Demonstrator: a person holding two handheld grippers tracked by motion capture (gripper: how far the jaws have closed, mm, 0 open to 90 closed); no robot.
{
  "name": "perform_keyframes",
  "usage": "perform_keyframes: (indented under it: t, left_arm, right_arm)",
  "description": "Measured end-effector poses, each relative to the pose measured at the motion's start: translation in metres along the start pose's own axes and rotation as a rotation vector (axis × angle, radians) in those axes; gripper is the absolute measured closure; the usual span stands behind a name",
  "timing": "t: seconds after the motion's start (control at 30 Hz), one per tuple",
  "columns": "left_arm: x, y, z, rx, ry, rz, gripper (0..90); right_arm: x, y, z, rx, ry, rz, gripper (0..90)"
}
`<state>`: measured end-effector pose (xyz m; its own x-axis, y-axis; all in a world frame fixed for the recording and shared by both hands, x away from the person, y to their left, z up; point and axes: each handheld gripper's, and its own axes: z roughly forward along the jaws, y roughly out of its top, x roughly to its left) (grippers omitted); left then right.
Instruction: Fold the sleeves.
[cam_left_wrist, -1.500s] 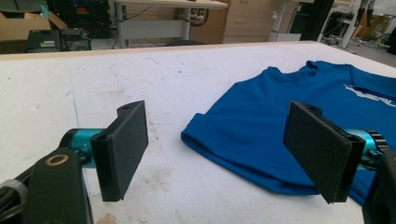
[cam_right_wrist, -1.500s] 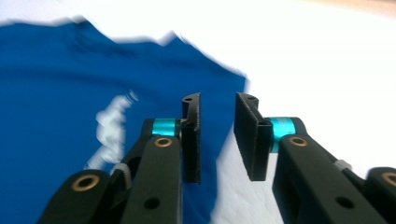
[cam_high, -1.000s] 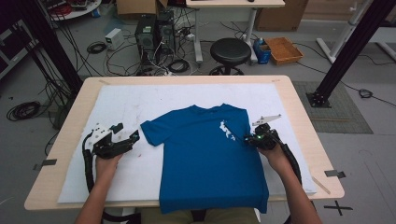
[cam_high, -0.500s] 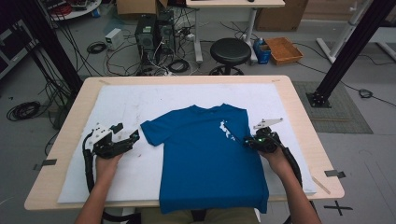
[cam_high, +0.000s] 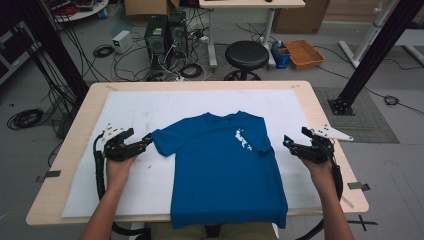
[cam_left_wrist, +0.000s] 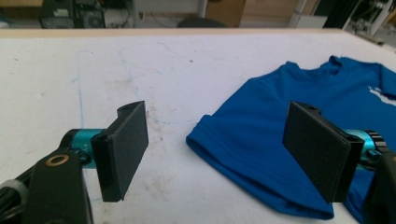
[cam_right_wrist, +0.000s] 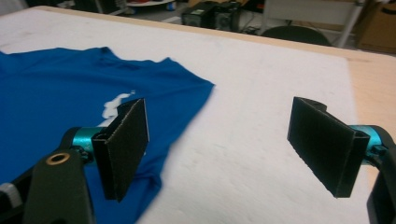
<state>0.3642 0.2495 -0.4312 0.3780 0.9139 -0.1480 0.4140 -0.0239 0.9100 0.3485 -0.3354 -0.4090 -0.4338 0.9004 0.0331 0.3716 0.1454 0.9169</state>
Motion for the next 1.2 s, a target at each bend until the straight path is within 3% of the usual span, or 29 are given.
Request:
perform_keyframes:
  t: [0.1, 0.23, 0.33, 0.4, 0.43, 0.57, 0.63, 0.73, 0.87, 1.0, 1.2]
  left_arm:
    - [-0.004, 0.007, 0.019, 0.105, 0.020, -0.004, 26.6]
    - [-0.011, 0.007, 0.041, 0.252, 0.100, -0.005, 35.1]
    - [-0.018, 0.005, 0.049, 0.284, 0.089, -0.020, 39.2]
    - [-0.024, 0.003, 0.054, 0.324, 0.094, 0.027, 42.5]
    - [-0.028, 0.002, 0.055, 0.330, 0.124, 0.071, 46.5]
    - [-0.035, 0.000, 0.055, 0.312, 0.146, 0.077, 56.3]
    - [-0.038, 0.000, 0.055, 0.311, 0.117, 0.094, 68.0]
    - [-0.044, 0.001, 0.056, 0.323, 0.119, 0.123, 86.6]
    - [-0.041, 0.008, 0.055, 0.322, 0.102, 0.057, 87.1]
    - [-0.043, 0.020, 0.052, 0.297, 0.034, 0.021, 87.1]
    - [-0.060, 0.041, 0.058, 0.243, -0.138, -0.072, 87.1]
  right_arm:
    - [-0.004, -0.004, -0.003, 0.002, -0.012, -0.009, 20.2]
    - [-0.005, -0.006, -0.003, 0.013, -0.016, -0.023, 20.2]
    - [-0.005, -0.007, -0.001, 0.020, -0.015, -0.023, 20.2]
    - [-0.005, -0.008, -0.001, 0.024, -0.016, -0.028, 20.2]
    - [-0.005, -0.008, 0.000, 0.025, -0.016, -0.029, 20.2]
    - [-0.005, -0.008, 0.000, 0.024, -0.020, -0.023, 20.2]
    - [-0.005, -0.008, 0.000, 0.023, -0.023, -0.022, 20.3]
    - [-0.005, -0.008, 0.000, 0.024, -0.026, -0.018, 20.2]
    - [-0.006, -0.010, 0.001, 0.025, -0.025, -0.018, 20.3]
    - [-0.006, -0.010, 0.002, 0.029, -0.026, -0.022, 20.3]
    - [-0.004, -0.011, 0.004, 0.035, -0.023, -0.026, 20.3]
